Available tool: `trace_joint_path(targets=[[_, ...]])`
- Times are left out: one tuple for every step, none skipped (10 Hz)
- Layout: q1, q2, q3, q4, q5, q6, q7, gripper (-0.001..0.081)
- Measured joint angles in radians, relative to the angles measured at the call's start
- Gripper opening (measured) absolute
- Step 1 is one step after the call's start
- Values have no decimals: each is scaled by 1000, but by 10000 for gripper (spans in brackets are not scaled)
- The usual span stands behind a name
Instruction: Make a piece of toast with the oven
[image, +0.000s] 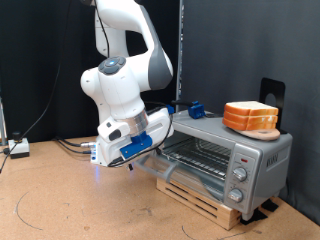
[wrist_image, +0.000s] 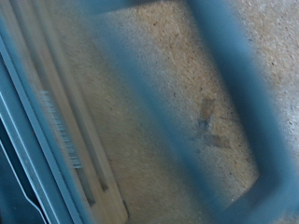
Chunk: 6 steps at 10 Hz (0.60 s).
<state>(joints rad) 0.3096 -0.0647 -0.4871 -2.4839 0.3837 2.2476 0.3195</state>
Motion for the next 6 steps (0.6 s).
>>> trace_joint_path(targets=[[1,22,4,12,27,2,0,809],[3,46,6,25,41,-3,7,809],[3,66,6,37,44,1,11,809],[2,79,3,44,40,22,20,809],[-6,86,-5,44,16,66,25,809],[-22,87,-19,44,-18,89,23,809]])
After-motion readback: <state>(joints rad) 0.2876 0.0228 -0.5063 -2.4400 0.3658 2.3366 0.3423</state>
